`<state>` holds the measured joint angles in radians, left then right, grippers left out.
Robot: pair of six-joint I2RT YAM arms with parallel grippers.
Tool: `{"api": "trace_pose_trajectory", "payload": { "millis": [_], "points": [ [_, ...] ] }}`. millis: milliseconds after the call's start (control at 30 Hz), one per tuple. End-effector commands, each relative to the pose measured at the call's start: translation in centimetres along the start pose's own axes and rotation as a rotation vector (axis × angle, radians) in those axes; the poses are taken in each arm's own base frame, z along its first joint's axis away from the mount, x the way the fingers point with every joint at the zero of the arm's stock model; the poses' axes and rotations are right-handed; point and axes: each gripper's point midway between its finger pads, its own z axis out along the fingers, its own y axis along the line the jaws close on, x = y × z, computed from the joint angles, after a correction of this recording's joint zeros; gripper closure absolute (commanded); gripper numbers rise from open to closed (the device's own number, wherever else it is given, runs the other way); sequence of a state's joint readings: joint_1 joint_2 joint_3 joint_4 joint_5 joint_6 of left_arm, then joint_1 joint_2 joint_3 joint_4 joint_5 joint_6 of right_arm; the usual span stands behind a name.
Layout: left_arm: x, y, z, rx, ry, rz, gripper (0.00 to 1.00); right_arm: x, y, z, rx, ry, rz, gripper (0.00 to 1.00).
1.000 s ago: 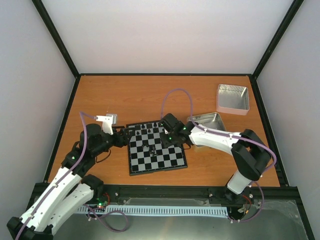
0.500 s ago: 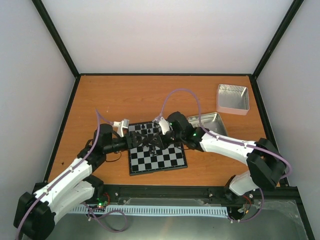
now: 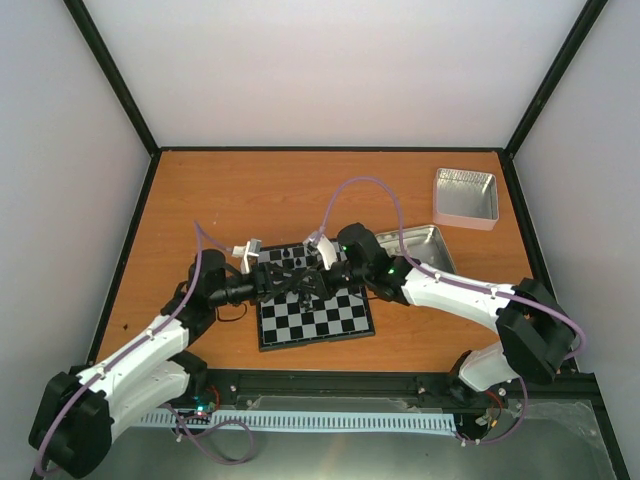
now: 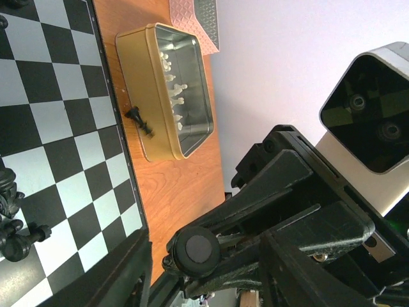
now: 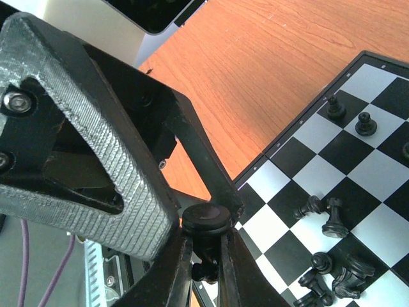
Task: Set up the chess pieces on the board
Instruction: Place the chess piece on the chessboard.
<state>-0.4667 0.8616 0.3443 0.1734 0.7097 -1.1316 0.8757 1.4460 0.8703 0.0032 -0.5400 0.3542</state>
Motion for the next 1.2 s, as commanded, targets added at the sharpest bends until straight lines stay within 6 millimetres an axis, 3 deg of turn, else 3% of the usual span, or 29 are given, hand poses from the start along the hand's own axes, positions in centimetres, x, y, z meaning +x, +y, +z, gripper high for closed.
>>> {"api": "trace_pose_trajectory", "payload": {
  "millis": [0, 133, 433, 600, 767, 867, 1000, 1167],
  "points": [
    [0.4, -0.3, 0.2, 0.032, 0.021, -0.031, 0.55, -0.8, 1.3, -0.1, -0.038, -0.026, -0.062, 0.95],
    [0.5, 0.0, 0.3, 0.034, 0.023, -0.071, 0.62, -0.6, 1.4, 0.0, -0.042, -0.017, -0.077, 0.95],
    [1.4, -0.1, 0.7, 0.088, 0.085, -0.178, 0.63, -1.0, 1.5, 0.2, -0.025, -0.027, -0.117, 0.95],
    [1.6, -0.2, 0.7, 0.090, 0.098, -0.193, 0.76, -1.2, 1.2, 0.3, -0.006, -0.031, -0.129, 0.92],
    [1.6, -0.6, 0.5, 0.100, 0.092, -0.180, 0.83, -1.3, 1.0, 0.3, 0.011, -0.034, -0.108, 0.89],
    [1.3, -0.9, 0.4, 0.104, 0.075, -0.165, 0.83, -1.5, 1.0, -0.1, 0.021, -0.048, -0.085, 0.80],
    [1.1, -1.0, 0.3, 0.105, 0.064, -0.181, 0.82, -2.1, 1.2, -1.1, 0.016, -0.132, -0.018, 0.55],
    [0.5, -1.9, 0.1, 0.119, 0.044, -0.219, 0.80, -2.7, 1.7, -2.8, -0.025, -0.277, 0.109, 0.45]
  ]
}}
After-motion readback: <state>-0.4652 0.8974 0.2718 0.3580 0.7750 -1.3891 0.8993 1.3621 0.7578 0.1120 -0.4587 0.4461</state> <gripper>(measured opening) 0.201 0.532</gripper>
